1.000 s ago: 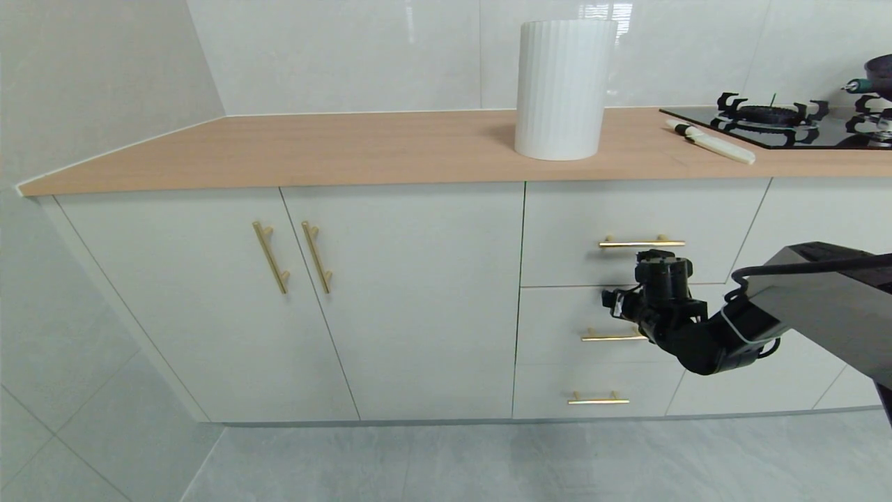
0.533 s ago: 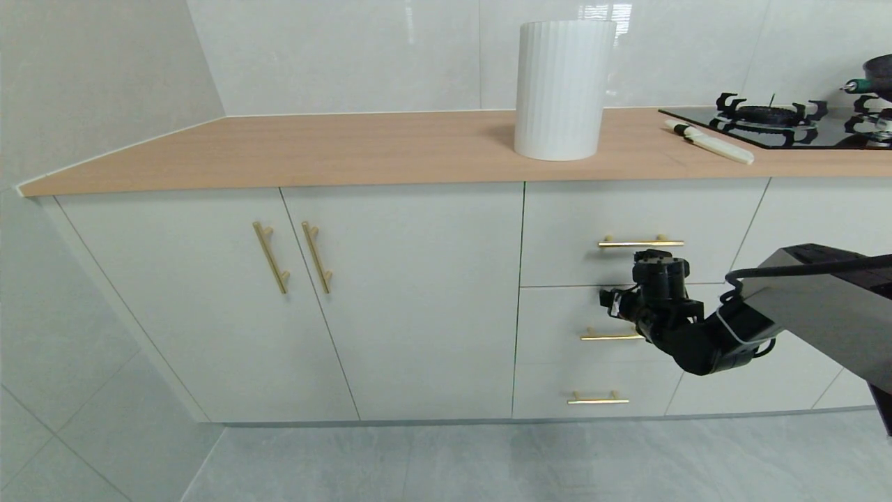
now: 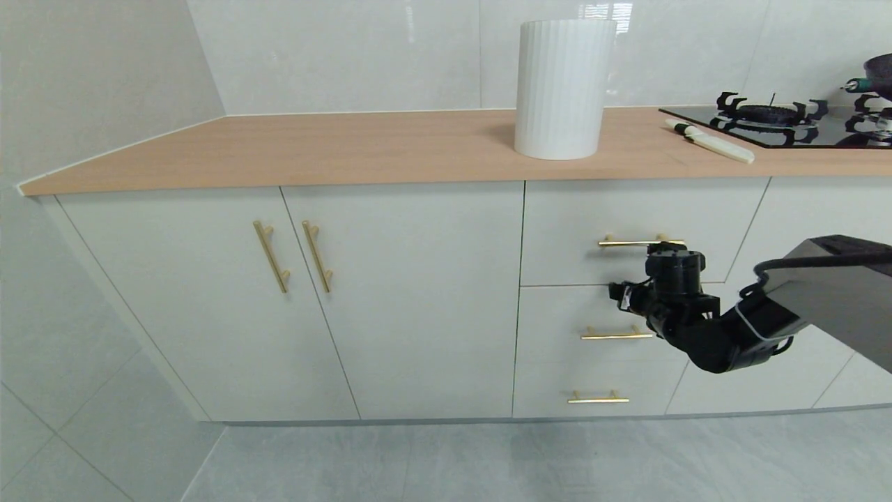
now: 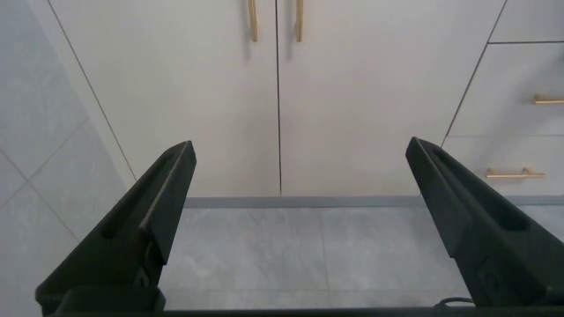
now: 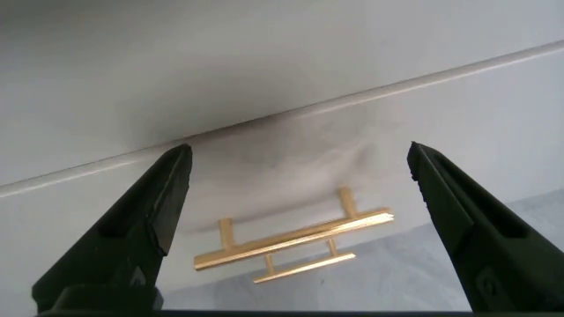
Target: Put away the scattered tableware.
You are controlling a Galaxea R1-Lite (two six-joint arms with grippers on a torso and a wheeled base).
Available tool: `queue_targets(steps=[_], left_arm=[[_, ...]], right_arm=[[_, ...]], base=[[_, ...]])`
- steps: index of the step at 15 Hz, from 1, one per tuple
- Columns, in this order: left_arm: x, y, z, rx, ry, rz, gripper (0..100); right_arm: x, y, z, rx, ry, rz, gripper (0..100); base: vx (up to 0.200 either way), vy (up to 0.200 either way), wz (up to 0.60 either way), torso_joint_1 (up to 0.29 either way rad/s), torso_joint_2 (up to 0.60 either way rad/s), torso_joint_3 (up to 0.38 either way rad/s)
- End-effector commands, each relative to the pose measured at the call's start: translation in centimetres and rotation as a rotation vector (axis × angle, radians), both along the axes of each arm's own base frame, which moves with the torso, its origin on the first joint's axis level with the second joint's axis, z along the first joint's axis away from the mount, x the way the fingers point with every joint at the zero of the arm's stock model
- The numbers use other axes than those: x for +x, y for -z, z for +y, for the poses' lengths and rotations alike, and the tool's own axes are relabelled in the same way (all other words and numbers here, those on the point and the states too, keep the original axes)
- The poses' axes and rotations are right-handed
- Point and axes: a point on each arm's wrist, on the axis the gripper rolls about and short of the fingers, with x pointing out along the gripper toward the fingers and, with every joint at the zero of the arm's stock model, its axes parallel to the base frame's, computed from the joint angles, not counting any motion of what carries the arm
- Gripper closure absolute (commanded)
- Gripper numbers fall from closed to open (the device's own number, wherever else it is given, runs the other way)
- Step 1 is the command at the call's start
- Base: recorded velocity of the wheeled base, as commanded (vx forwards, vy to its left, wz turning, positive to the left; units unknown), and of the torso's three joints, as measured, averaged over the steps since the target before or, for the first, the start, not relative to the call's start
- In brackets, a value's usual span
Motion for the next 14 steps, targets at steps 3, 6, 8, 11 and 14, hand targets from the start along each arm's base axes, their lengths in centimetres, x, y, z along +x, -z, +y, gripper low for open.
queue_targets(steps=[3,6,8,11,14], left_arm=[[0.0,0.0,0.0,0.000,0.000,-0.001,0],[0.0,0.0,0.0,0.000,0.000,0.002,0],[0.0,0.0,0.0,0.000,0.000,-0.001,0],[0.0,0.0,0.0,0.000,0.000,-0.001,0],[0.0,0.0,0.0,0.000,0.000,0.001,0]], right_arm=[[-10.8,-12.5,-2.6,0.036,0.041,-0.213,0],[-20.9,-15.6,-4.3,0.020,0.008,-0.309,0],[-28.6,-15.0,-6.2,-0.093,-0.009,-0.363,0],[-35.6,-13.9,-8.8,-0.285,0.169,-0.377,0],[-40.1,-12.2,-9.8,-0.327,0.247,-0.300,0]], base=[[0.000,0.000,0.00,0.000,0.00,0.000],[0.000,0.000,0.00,0.000,0.00,0.000],[0.000,0.000,0.00,0.000,0.00,0.000],[0.000,0.000,0.00,0.000,0.00,0.000],[0.000,0.000,0.00,0.000,0.00,0.000]])
